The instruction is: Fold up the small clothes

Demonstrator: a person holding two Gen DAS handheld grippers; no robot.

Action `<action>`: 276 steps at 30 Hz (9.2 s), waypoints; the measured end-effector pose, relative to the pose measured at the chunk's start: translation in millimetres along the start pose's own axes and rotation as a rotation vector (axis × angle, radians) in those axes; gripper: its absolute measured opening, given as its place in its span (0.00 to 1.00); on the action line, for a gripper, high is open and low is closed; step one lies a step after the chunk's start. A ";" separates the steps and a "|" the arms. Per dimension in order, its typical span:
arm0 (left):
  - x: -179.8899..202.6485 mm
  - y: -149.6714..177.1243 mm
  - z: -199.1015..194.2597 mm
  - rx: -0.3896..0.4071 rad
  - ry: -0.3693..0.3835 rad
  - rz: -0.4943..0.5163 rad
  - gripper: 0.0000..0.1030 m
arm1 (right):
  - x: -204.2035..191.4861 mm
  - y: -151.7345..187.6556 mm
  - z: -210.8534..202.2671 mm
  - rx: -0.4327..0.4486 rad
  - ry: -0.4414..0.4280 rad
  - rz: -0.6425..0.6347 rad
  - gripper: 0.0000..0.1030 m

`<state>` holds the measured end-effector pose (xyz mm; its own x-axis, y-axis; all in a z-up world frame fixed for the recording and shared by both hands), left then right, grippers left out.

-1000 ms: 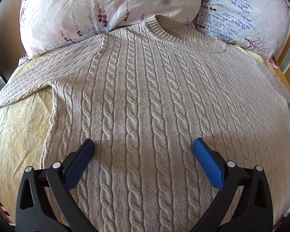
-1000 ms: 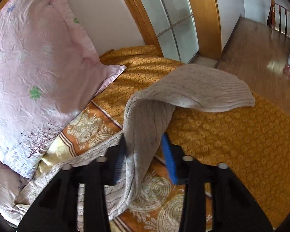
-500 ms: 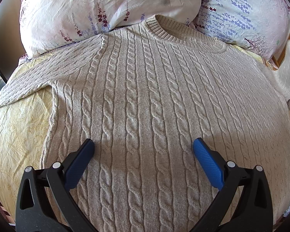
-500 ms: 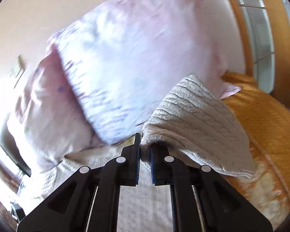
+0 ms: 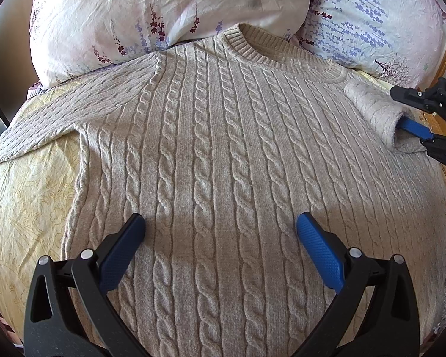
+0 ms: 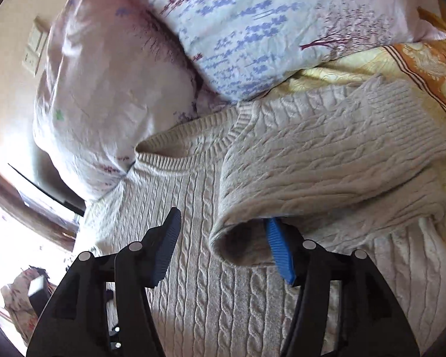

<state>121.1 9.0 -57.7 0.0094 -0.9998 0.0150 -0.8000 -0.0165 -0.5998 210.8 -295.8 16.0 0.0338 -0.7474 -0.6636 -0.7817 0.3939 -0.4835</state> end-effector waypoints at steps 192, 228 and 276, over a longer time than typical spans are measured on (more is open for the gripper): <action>-118.6 -62.7 9.7 0.167 -0.059 -0.107 0.15 | 73.2 -3.2 -4.0 0.003 0.037 0.113 0.16; -115.7 67.0 -71.5 0.051 0.485 -0.309 0.53 | 116.5 88.3 -123.7 -0.087 -0.040 0.001 0.48; -97.5 66.0 -117.7 0.185 0.685 -0.327 0.05 | 19.4 128.7 -204.6 0.295 -0.206 -0.545 0.07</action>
<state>-3.2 106.2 -4.7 -0.1932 -0.7185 0.6681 -0.7066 -0.3705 -0.6028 -16.7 -369.1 57.7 0.5187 -0.7751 -0.3608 -0.4159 0.1400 -0.8986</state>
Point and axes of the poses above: each gripper's, at about its wrist camera, not at the fingertips, and z roughly the way its jaws point, x to its right, y to its underside, the point moved 7 cm from there along z, roughly the way its jaws point, and after that the axes turned 4 degrees about x, right-handed, at the moved point
